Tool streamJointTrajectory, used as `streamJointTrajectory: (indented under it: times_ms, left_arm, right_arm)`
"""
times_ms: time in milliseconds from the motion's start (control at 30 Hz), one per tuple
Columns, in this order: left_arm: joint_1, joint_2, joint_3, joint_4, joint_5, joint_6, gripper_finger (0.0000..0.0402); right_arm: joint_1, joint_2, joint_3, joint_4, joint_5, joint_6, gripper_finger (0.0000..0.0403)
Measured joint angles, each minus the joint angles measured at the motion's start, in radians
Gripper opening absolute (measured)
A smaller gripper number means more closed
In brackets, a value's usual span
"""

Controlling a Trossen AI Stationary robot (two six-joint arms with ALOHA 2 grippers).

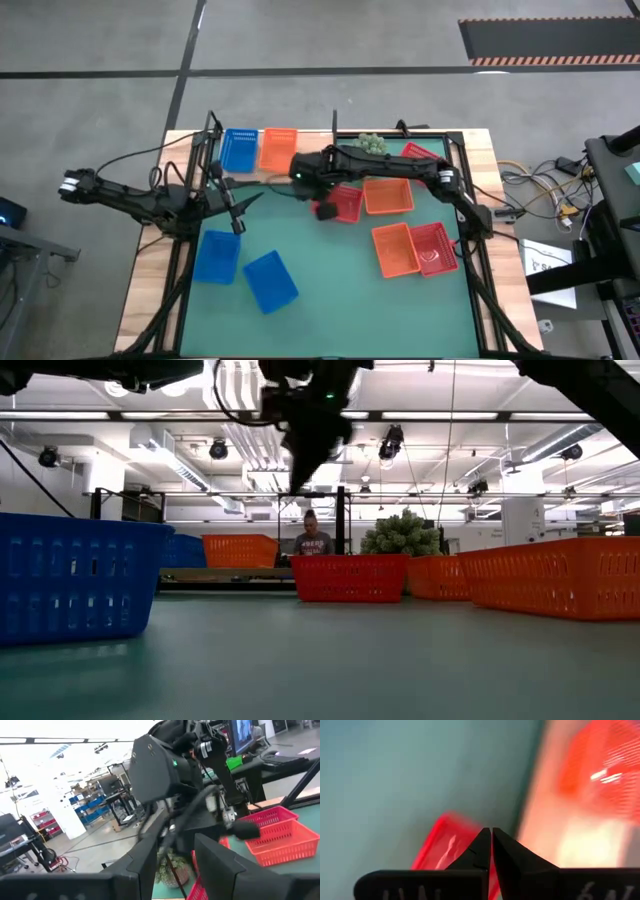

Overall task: Stack baskets on shelf by color
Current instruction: Put the left red bin on the shelf

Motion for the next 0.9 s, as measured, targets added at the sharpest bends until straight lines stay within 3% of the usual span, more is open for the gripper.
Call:
streamJointTrajectory:
  times_ms: [167,433,633,900]
  left_arm:
    - [0.000,0.000,0.000,0.003,0.000,0.004,0.0116]
    - [0.000,0.008,0.000,0.005,0.000,0.004,0.0116]
    - [0.000,0.018,0.000,0.009,0.000,0.004,0.0116]
    - [0.000,0.020,0.000,0.007,0.000,0.004,0.0116]
  right_arm:
    - [0.003,-0.009,0.000,-0.223,-0.134,0.048,0.0022]
    - [0.028,-0.009,-0.039,-0.379,-0.152,0.011,0.0108]
    - [0.025,-0.011,-0.145,-0.374,-0.148,0.004,0.0159]
    - [0.032,-0.023,-0.308,-0.295,-0.066,-0.024,0.0153]
